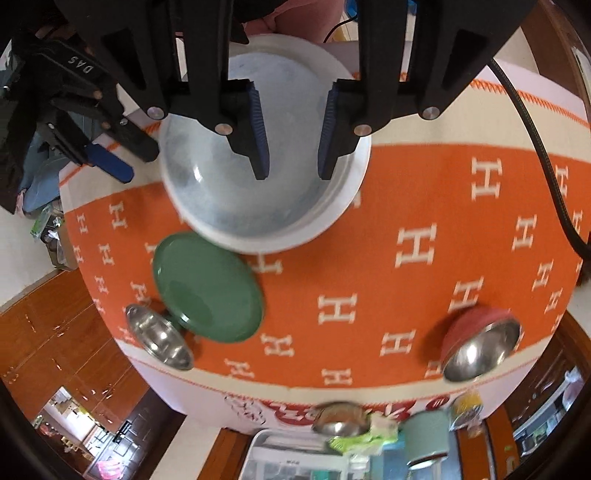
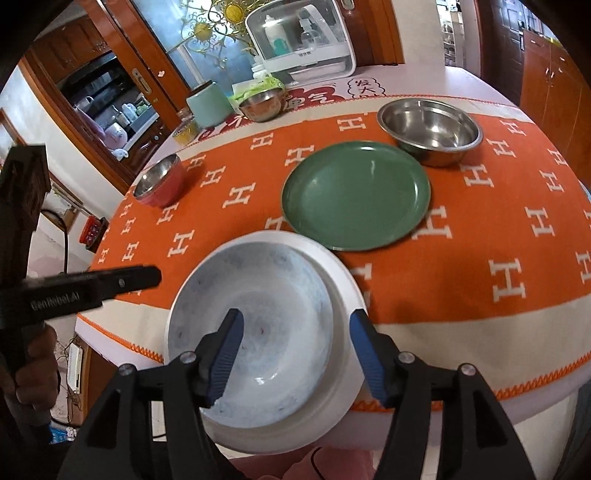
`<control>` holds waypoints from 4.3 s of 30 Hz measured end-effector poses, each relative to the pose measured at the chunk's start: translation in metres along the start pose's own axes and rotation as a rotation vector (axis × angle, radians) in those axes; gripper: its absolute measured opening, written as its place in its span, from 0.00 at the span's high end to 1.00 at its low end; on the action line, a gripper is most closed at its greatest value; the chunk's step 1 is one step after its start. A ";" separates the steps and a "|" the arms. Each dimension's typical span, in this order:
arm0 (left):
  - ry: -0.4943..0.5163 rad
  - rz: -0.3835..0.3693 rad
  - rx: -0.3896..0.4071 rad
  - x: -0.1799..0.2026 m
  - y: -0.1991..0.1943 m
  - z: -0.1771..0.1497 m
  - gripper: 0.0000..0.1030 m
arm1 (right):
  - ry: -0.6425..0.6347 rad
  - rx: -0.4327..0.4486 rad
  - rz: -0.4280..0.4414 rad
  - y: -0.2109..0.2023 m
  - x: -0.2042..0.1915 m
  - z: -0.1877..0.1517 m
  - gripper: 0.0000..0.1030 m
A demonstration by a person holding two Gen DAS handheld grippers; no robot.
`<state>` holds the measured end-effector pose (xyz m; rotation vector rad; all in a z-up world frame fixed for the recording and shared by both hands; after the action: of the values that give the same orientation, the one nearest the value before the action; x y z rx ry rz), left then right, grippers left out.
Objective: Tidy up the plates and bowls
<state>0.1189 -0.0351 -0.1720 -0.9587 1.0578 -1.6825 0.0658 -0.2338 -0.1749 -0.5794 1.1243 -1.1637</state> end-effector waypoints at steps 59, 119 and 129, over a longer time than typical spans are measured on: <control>-0.154 0.053 -0.228 0.027 0.160 0.123 0.25 | 0.110 -0.124 0.149 0.089 0.129 0.118 0.57; -0.187 -0.039 -0.058 0.024 0.116 0.118 0.75 | -0.064 0.009 0.070 0.063 0.107 0.124 0.85; -0.195 -0.034 0.033 0.029 0.072 0.086 0.75 | -0.131 0.062 0.083 0.037 0.091 0.113 0.85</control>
<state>0.2094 -0.0994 -0.2066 -1.1004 0.8859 -1.5930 0.1828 -0.3246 -0.1982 -0.5480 0.9876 -1.0702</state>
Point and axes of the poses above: each gripper's, at about its wrist camera, not at the fingertips, and y roughly the way its jaws point, x to its right, z to its top, the point moved 2 cm from there along y, roughly the way its jaws point, and after that the axes turned 10 degrees about y, right-handed, at the moved point
